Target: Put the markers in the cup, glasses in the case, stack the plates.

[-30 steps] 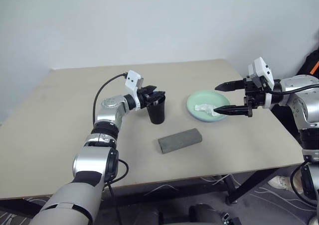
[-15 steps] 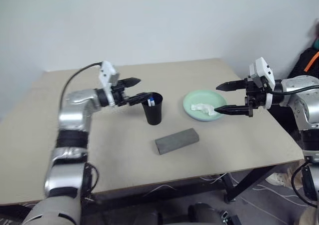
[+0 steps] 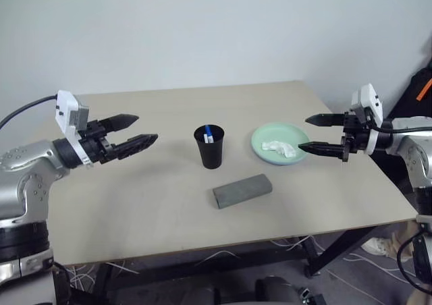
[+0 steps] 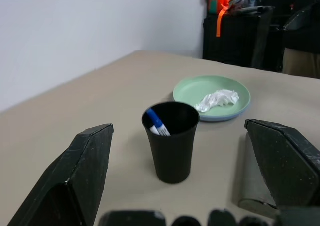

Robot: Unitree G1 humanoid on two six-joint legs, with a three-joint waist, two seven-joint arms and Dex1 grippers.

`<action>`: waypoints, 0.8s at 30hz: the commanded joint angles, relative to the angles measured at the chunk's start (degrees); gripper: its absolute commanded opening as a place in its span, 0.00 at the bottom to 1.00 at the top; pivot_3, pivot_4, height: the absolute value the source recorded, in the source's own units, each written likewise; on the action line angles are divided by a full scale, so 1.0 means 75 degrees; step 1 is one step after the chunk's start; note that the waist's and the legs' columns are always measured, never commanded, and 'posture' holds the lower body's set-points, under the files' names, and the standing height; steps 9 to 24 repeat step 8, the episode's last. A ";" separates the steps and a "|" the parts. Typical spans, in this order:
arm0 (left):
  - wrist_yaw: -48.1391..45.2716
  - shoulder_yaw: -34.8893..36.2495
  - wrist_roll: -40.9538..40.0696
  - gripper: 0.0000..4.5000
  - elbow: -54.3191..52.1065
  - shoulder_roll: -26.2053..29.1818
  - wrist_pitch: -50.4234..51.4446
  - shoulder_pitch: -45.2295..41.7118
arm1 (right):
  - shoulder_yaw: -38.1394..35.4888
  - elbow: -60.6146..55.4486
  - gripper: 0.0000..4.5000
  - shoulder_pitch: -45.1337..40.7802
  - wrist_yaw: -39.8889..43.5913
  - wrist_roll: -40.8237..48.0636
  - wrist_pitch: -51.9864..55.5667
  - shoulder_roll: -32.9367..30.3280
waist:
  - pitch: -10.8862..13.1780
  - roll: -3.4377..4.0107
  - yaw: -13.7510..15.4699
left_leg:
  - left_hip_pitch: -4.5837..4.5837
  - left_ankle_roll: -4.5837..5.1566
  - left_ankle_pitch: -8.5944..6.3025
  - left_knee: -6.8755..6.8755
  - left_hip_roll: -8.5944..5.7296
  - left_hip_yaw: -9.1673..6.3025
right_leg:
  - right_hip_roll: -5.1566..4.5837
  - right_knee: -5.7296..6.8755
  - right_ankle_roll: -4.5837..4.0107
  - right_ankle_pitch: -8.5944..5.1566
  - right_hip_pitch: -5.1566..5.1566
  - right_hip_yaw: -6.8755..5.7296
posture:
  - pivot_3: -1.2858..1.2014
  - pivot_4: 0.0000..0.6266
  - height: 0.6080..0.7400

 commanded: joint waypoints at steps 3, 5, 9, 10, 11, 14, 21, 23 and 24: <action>0.0438 0.0641 -0.0537 0.99 -0.0824 -0.0036 0.0202 0.0710 | -0.0623 -0.0659 1.00 0.0413 -0.0438 0.0355 0.0221 -0.0185 | 0.0001 0.0001 -0.0001 | -0.0003 0.0002 0.0001 -0.0003 0.0000 0.0008 | 0.0000 -0.0002 0.0000 0.0000 -0.0007 0.0004 | 0.52 0.00 0.90; 0.0592 0.0754 -0.0692 0.99 -0.1062 -0.0137 0.0277 0.1080 | -0.0743 -0.0790 1.00 0.0577 -0.0605 0.0438 0.0334 -0.0178 | 0.0001 0.0002 -0.0005 | 0.0000 -0.0001 -0.0001 -0.0003 0.0000 0.0011 | 0.0000 -0.0005 0.0000 -0.0001 -0.0003 0.0005 | 0.52 0.00 0.90; 0.0822 0.0889 -0.0921 0.99 -0.1293 -0.0300 0.0330 0.1395 | -0.0814 -0.0857 1.00 0.0711 -0.0724 0.0501 0.0374 -0.0178 | 0.0003 -0.0003 -0.0006 | 0.0003 -0.0003 -0.0002 0.0000 0.0003 0.0015 | -0.0002 -0.0007 0.0000 -0.0001 -0.0002 0.0005 | 0.52 0.00 0.90; 0.0822 0.0889 -0.0921 0.99 -0.1293 -0.0300 0.0330 0.1395 | -0.0814 -0.0857 1.00 0.0711 -0.0724 0.0501 0.0374 -0.0178 | 0.0003 -0.0003 -0.0006 | 0.0003 -0.0003 -0.0002 0.0000 0.0003 0.0015 | -0.0002 -0.0007 0.0000 -0.0001 -0.0002 0.0005 | 0.52 0.00 0.90; 0.0822 0.0889 -0.0921 0.99 -0.1293 -0.0300 0.0330 0.1395 | -0.0814 -0.0857 1.00 0.0711 -0.0724 0.0501 0.0374 -0.0178 | 0.0003 -0.0003 -0.0006 | 0.0003 -0.0003 -0.0002 0.0000 0.0003 0.0015 | -0.0002 -0.0007 0.0000 -0.0001 -0.0002 0.0005 | 0.52 0.00 0.90; 0.0822 0.0889 -0.0921 0.99 -0.1293 -0.0300 0.0330 0.1395 | -0.0814 -0.0857 1.00 0.0711 -0.0724 0.0501 0.0374 -0.0178 | 0.0003 -0.0003 -0.0006 | 0.0003 -0.0003 -0.0002 0.0000 0.0003 0.0015 | -0.0002 -0.0007 0.0000 -0.0001 -0.0002 0.0005 | 0.52 0.00 0.90; 0.0822 0.0889 -0.0921 0.99 -0.1293 -0.0300 0.0330 0.1395 | -0.0814 -0.0857 1.00 0.0711 -0.0724 0.0501 0.0374 -0.0178 | 0.0003 -0.0003 -0.0006 | 0.0003 -0.0003 -0.0002 0.0000 0.0003 0.0015 | -0.0002 -0.0007 0.0000 -0.0001 -0.0002 0.0005 | 0.52 0.00 0.90; 0.0822 0.0889 -0.0921 0.99 -0.1293 -0.0300 0.0330 0.1395 | -0.0814 -0.0857 1.00 0.0711 -0.0724 0.0501 0.0374 -0.0178 | 0.0003 -0.0003 -0.0006 | 0.0003 -0.0003 -0.0002 0.0000 0.0003 0.0015 | -0.0002 -0.0007 0.0000 -0.0001 -0.0002 0.0005 | 0.52 0.00 0.90; 0.0822 0.0889 -0.0921 0.99 -0.1293 -0.0300 0.0330 0.1395 | -0.0814 -0.0857 1.00 0.0711 -0.0724 0.0501 0.0374 -0.0178 | 0.0003 -0.0003 -0.0006 | 0.0003 -0.0003 -0.0002 0.0000 0.0003 0.0015 | -0.0002 -0.0007 0.0000 -0.0001 -0.0002 0.0005 | 0.52 0.00 0.90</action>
